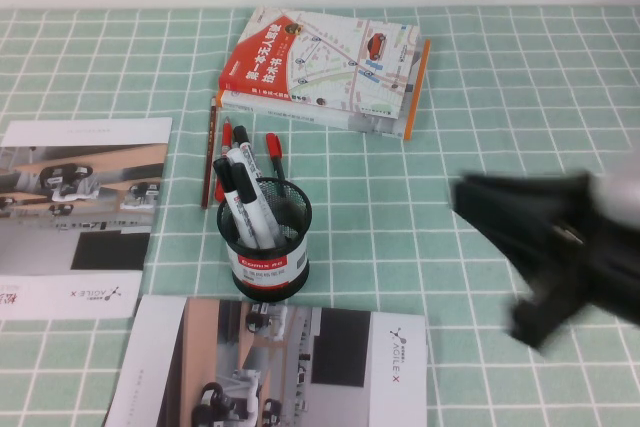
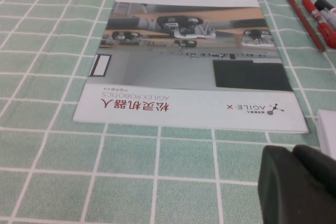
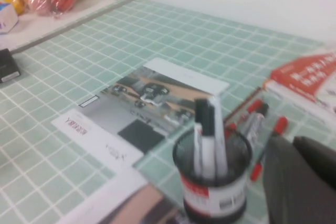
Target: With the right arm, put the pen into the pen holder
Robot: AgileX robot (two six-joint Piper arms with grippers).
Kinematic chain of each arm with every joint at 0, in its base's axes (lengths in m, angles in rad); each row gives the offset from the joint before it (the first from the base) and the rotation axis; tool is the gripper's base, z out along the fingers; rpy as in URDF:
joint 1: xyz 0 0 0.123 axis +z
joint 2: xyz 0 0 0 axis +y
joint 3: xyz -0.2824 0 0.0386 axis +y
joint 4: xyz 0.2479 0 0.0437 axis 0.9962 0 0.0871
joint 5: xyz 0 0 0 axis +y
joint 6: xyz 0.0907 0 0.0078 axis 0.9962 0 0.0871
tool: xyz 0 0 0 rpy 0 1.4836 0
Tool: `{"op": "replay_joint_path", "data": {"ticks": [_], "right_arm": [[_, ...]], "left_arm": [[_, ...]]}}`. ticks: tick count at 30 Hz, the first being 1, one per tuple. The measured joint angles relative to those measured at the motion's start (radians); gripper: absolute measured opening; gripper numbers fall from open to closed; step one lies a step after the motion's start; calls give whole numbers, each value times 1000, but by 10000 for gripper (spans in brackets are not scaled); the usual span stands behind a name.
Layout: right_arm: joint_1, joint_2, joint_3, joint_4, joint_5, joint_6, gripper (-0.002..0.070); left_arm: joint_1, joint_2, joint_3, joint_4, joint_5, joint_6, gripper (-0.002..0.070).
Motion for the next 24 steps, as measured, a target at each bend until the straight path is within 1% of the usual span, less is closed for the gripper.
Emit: {"op": "replay_joint_path", "data": {"ticks": [5,9,14,19,21,24], "right_arm": [[0,-173,164,-1,9,22,-19],[0,-265,268,-1,23,22,-18],[0,-299,367,-1,73,23,-19],[-5,-316,408,-1,121,24,-19],[-54,-345,424,-1,123,24,-19],[-203,-412,461,-1,98,24,-19]], "left_arm": [[0,0,0,0,0,0,-4],[0,0,0,0,0,0,-4],[0,0,0,0,0,0,-4],[0,0,0,0,0,0,-4],[0,0,0,0,0,0,-4],[0,0,0,0,0,0,-4]]}}
